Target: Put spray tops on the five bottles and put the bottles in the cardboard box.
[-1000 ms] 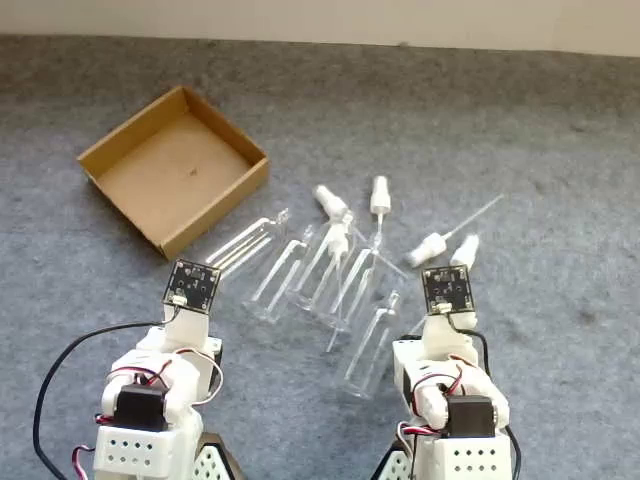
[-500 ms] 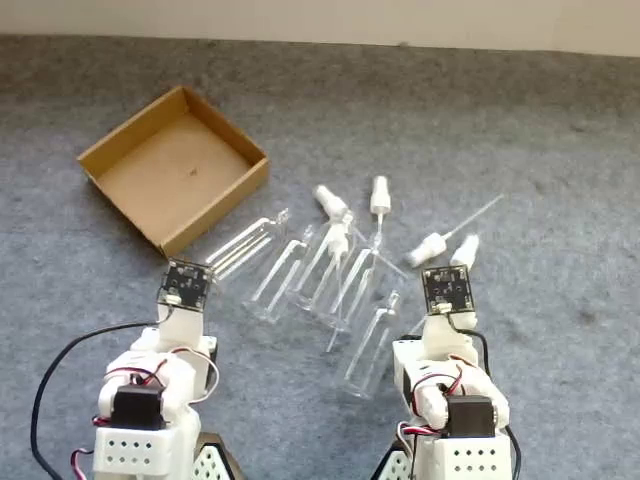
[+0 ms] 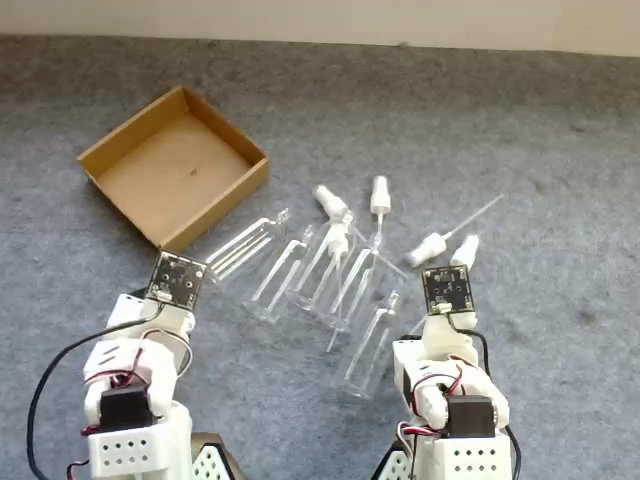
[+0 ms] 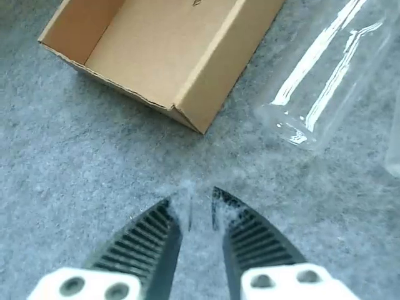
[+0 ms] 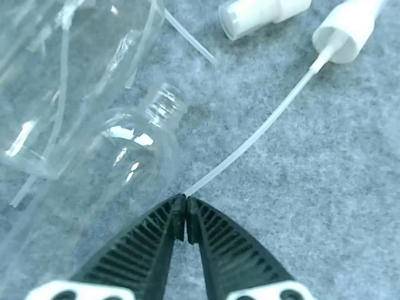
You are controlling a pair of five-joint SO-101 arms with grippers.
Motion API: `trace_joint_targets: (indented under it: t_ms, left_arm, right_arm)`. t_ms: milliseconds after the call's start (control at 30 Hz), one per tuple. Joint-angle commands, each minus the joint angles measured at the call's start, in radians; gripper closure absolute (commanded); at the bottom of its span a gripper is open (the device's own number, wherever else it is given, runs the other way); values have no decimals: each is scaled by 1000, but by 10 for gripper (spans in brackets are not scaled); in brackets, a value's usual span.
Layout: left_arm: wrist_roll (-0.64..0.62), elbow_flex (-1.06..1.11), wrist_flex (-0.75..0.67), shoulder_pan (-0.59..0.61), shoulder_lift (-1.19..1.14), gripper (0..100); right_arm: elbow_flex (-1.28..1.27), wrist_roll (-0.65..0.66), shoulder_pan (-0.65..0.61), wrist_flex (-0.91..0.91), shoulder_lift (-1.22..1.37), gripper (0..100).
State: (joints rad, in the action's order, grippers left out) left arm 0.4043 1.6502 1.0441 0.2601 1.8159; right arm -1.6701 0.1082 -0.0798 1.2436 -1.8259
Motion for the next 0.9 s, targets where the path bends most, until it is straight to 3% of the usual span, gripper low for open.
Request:
trace_joint_targets:
  t_ms: [0, 133, 333, 700, 867]
  left_arm:
    - [101, -214, 81, 2, 5, 992]
    - [204, -383, 229, -13, -87, 992]
    - [239, -611, 259, -24, -490, 992]
    - [232, -1040, 413, -274, -1130, 992]
    - [132, -1213, 417, -352, -1342, 982]
  right_arm:
    - [-151, -9, -4, 7, -8, 995]
    - [-151, -9, -4, 7, -8, 995]
    - [-151, -9, -4, 7, -8, 995]
    - [-151, -9, -4, 7, -8, 995]
    - [-151, -9, -4, 7, -8, 995]
